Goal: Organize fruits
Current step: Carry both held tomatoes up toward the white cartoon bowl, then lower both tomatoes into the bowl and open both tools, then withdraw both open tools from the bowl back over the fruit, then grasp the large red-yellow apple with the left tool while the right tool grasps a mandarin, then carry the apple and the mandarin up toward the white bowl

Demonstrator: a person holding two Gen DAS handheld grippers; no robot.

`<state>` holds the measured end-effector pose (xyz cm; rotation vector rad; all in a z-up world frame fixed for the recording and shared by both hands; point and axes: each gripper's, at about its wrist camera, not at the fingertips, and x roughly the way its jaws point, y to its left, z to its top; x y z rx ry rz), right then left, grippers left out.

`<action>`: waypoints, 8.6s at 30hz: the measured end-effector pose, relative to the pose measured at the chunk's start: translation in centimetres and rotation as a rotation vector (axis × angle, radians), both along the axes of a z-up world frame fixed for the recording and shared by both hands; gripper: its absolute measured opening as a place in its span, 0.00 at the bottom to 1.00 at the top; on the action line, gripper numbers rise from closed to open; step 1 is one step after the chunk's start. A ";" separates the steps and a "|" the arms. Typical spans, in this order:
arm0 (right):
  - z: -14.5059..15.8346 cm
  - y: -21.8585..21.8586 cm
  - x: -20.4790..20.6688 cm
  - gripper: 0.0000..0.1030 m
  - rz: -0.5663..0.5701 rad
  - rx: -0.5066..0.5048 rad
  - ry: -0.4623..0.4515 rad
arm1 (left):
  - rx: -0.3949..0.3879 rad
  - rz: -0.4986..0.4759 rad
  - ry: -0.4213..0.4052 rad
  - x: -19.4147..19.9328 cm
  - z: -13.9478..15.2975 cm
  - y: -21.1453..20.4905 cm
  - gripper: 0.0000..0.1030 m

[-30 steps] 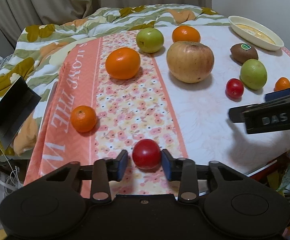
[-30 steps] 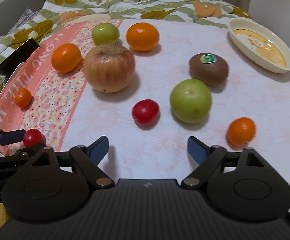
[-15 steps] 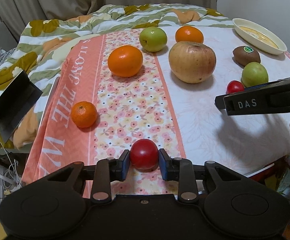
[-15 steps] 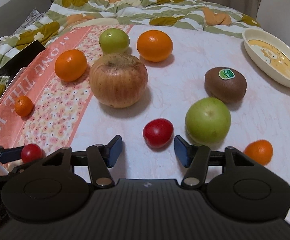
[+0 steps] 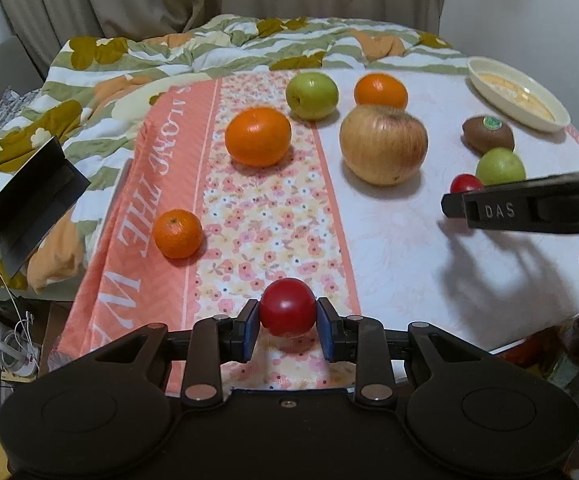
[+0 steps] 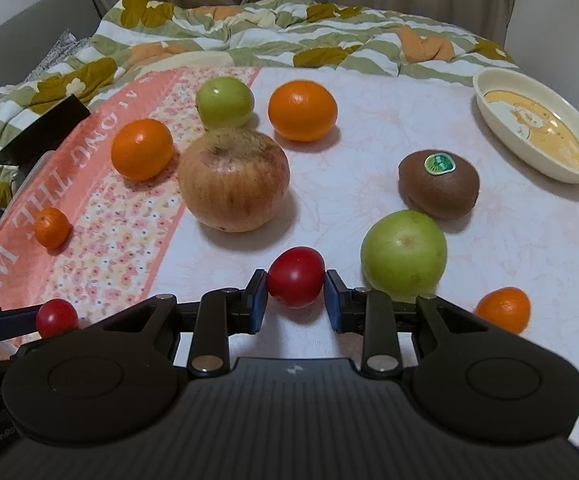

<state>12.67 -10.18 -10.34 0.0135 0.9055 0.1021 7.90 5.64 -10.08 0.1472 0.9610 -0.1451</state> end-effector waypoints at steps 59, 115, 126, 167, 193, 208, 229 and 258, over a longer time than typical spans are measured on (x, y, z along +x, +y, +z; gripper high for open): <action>6.4 -35.8 17.3 0.44 -0.134 0.027 -0.071 | -0.058 -0.250 -0.089 26.6 3.5 -34.6 0.33; 3.9 -32.5 20.3 1.00 -0.020 0.003 -0.070 | 0.020 -0.202 -0.109 22.8 4.9 -28.8 0.98; 10.1 -31.8 14.2 1.00 -0.005 0.017 -0.135 | -0.017 -0.121 -0.229 17.0 9.9 -26.8 0.98; 6.2 -15.2 -5.7 1.00 -0.263 -0.013 -0.044 | -0.040 -0.155 -0.280 5.6 5.6 -7.9 0.98; -1.4 -12.1 -2.7 0.84 -0.200 -0.032 0.017 | -0.005 -0.180 -0.156 10.4 -1.5 -9.5 0.85; -1.6 -11.6 -2.0 0.69 -0.180 -0.020 0.021 | -0.019 -0.173 -0.146 9.9 -1.3 -8.4 0.77; 1.3 -11.2 -3.3 0.50 -0.168 -0.036 -0.024 | -0.075 -0.198 -0.174 5.3 1.1 -8.1 0.76; 11.2 -26.1 -0.6 0.50 -0.098 -0.001 -0.175 | -0.190 -0.064 -0.341 5.4 11.0 -20.0 0.76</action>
